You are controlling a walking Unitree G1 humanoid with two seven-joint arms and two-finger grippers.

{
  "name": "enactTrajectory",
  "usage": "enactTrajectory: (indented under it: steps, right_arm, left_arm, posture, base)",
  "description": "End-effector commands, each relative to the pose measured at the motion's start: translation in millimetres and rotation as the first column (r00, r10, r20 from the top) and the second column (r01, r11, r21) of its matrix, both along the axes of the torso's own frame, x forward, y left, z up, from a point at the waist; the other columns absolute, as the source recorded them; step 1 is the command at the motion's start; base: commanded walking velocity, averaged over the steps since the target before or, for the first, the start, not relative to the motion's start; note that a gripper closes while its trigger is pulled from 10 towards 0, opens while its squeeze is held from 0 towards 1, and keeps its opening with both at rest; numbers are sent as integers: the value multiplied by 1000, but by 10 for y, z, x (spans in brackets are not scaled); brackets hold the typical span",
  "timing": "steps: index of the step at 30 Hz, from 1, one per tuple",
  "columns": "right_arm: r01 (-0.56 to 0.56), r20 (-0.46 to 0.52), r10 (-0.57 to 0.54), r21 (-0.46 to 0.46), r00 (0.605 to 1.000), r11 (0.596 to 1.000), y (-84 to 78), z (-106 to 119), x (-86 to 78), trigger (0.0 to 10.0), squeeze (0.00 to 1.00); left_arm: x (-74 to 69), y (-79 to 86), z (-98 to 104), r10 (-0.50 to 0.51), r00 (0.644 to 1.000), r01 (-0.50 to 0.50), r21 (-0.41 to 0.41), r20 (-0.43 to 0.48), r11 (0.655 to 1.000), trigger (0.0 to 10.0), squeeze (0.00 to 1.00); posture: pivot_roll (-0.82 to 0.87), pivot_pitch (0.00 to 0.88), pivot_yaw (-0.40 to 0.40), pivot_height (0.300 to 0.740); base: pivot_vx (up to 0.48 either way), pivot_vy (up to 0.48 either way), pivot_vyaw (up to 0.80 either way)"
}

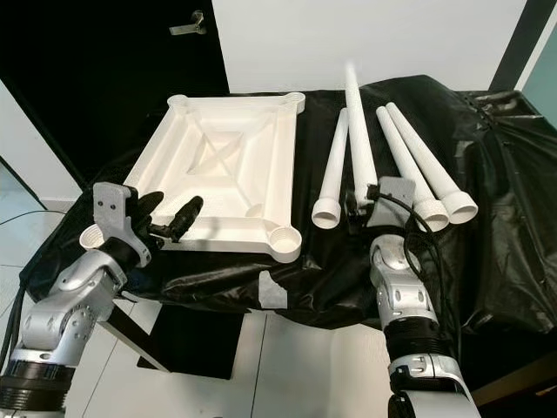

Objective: Building children table

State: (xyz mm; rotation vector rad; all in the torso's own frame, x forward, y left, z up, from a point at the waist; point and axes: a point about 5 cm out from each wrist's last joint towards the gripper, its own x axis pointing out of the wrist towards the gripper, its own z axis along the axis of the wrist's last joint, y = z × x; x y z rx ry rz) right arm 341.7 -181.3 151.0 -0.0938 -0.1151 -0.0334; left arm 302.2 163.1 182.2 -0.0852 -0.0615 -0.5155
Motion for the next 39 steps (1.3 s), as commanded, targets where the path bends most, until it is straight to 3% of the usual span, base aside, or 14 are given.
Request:
enactTrajectory:
  steps: [1, 2, 7, 13, 16, 22, 28, 34, 39]
  right_arm:
    - [-88, 105, 96, -75, 990, 993, 143, 145, -25, 10000, 0]
    - [-118, 124, 131, -110, 984, 987, 188, 165, -34, 10000, 0]
    - [-196, 155, 229, -204, 961, 959, 315, 183, -72, 10000, 0]
    - [-277, 183, 347, -322, 920, 905, 448, 198, -145, 10000, 0]
    - [-283, 185, 355, -328, 916, 901, 459, 196, -149, 10000, 0]
    - [-395, 200, 508, -422, 837, 816, 711, 158, -294, 10000, 0]
    - [-423, 201, 553, -456, 808, 783, 810, 138, -350, 10000, 0]
    - [-455, 199, 610, -502, 767, 736, 941, 106, -426, 10000, 0]
    - [-463, 198, 630, -523, 751, 716, 994, 71, -474, 10000, 0]
  left_arm:
    - [66, -79, 45, -115, 993, 115, -29, -7, 993, 10000, 1000]
    - [106, -112, 67, -131, 991, 130, -54, -15, 990, 10000, 47]
    - [188, -223, 129, -217, 975, 208, -154, -43, 966, 10000, 0]
    - [287, -344, 210, -306, 950, 289, -214, -55, 933, 10000, 0]
    - [299, -356, 220, -317, 947, 297, -225, -59, 928, 10000, 0]
    - [447, -515, 353, -396, 915, 344, -361, -79, 867, 10000, 0]
    - [487, -557, 405, -418, 905, 358, -390, -79, 848, 10000, 0]
    - [580, -580, 562, -450, 890, 365, -479, -72, 798, 10000, 0]
    - [688, -521, 661, -419, 905, 339, -476, -71, 812, 10000, 0]
  posture:
    - [117, 0, 15, 740]
    - [116, 0, 15, 740]
    - [110, 0, 20, 740]
    - [99, 0, 32, 740]
    - [98, 0, 34, 740]
    - [87, 0, 56, 740]
    - [87, 0, 59, 740]
    - [87, 0, 67, 740]
    - [85, 0, 74, 740]
  base:
    - [0, 0, 0]
    - [0, 0, 0]
    - [0, 0, 0]
    - [0, 0, 0]
    - [0, 0, 0]
    - [0, 0, 0]
    - [0, 0, 0]
    - [0, 0, 0]
    - [0, 0, 0]
